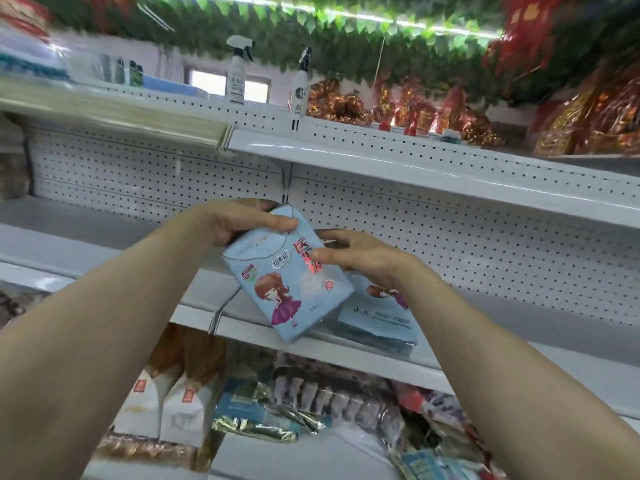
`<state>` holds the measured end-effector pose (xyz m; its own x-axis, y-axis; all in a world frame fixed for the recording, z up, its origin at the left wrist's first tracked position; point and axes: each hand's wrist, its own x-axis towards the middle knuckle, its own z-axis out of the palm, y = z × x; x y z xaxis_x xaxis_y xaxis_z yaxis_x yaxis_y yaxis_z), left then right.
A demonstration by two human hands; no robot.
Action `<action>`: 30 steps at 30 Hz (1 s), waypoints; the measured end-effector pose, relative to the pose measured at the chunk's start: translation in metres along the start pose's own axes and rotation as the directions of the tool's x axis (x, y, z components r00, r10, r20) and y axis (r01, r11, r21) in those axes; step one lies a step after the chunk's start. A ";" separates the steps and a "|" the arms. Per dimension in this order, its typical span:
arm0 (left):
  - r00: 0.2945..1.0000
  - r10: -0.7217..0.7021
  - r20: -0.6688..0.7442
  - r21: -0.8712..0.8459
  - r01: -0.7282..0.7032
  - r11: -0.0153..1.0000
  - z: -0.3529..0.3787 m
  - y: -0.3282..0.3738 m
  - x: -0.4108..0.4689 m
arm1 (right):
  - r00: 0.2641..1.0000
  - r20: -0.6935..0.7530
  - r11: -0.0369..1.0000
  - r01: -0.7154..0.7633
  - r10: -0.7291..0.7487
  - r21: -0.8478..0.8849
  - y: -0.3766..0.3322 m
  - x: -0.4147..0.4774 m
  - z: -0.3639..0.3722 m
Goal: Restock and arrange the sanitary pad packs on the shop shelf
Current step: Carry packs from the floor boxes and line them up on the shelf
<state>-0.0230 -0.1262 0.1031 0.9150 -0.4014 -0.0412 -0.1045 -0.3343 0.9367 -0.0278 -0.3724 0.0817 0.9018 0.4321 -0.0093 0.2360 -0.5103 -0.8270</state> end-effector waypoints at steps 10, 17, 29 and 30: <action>0.977 0.020 -0.212 0.056 -0.008 0.998 -0.040 -0.007 0.043 | 0.998 0.018 0.962 -0.066 0.064 0.266 0.007 0.047 -0.005; 0.999 0.004 -0.032 -0.054 -0.006 0.999 -0.104 -0.034 0.096 | 0.984 -0.122 0.908 -0.070 0.132 0.413 0.014 0.108 -0.009; 0.976 0.169 -0.135 -0.202 -0.194 0.960 -0.124 -0.073 0.168 | 0.965 -0.195 0.856 -0.052 0.176 0.514 0.038 0.177 0.011; 0.973 0.185 -0.136 -0.207 -0.211 0.955 -0.125 -0.077 0.172 | 0.962 -0.206 0.858 -0.052 0.180 0.510 0.041 0.182 0.012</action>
<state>0.1916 -0.0626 0.0672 0.9242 -0.3366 0.1806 -0.2119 -0.0584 0.9755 0.1417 -0.3060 0.0397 0.9844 0.1706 -0.0423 -0.0288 -0.0807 -0.9963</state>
